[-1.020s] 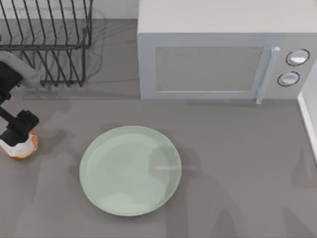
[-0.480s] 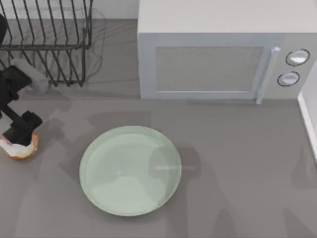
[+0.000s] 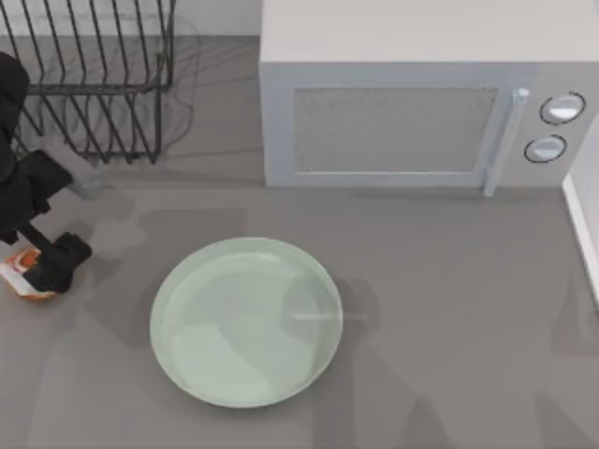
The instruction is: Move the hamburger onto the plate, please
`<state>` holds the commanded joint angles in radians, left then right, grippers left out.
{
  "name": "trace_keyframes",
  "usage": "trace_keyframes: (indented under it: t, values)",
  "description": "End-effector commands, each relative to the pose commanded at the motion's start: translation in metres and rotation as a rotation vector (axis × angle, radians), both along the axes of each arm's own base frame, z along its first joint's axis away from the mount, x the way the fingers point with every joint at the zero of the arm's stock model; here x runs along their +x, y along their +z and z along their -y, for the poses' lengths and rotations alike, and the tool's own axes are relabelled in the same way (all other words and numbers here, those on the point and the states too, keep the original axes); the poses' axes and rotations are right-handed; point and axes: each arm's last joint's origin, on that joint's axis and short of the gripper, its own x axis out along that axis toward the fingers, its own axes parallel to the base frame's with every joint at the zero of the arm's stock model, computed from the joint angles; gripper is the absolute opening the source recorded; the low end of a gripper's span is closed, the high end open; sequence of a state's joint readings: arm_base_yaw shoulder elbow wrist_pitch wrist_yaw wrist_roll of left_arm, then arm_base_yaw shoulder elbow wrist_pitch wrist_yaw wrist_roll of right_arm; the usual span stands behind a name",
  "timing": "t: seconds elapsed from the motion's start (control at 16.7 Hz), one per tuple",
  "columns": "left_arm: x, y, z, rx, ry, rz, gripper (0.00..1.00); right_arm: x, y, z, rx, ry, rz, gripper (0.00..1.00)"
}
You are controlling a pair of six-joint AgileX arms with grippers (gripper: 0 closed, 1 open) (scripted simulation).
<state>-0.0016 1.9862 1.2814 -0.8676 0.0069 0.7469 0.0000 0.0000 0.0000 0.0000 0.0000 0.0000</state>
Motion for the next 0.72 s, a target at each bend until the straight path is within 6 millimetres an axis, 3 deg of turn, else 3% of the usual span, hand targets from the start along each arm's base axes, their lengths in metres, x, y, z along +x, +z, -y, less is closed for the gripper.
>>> trace_keyframes:
  t: [0.24, 0.48, 0.72]
  values:
    - [-0.002, -0.035, 0.000, 0.000, 0.000, -0.002, 1.00, 0.000, 0.000, 0.000, 0.000, 0.000, 0.000, 1.00]
    - [-0.003, -0.038, 0.000, 0.000, 0.000, -0.004, 1.00, 0.000, 0.000, 0.000, 0.000, 0.000, 0.000, 1.00]
    - [-0.003, -0.038, 0.000, 0.000, 0.000, -0.004, 0.70, 0.000, 0.000, 0.000, 0.000, 0.000, 0.000, 1.00]
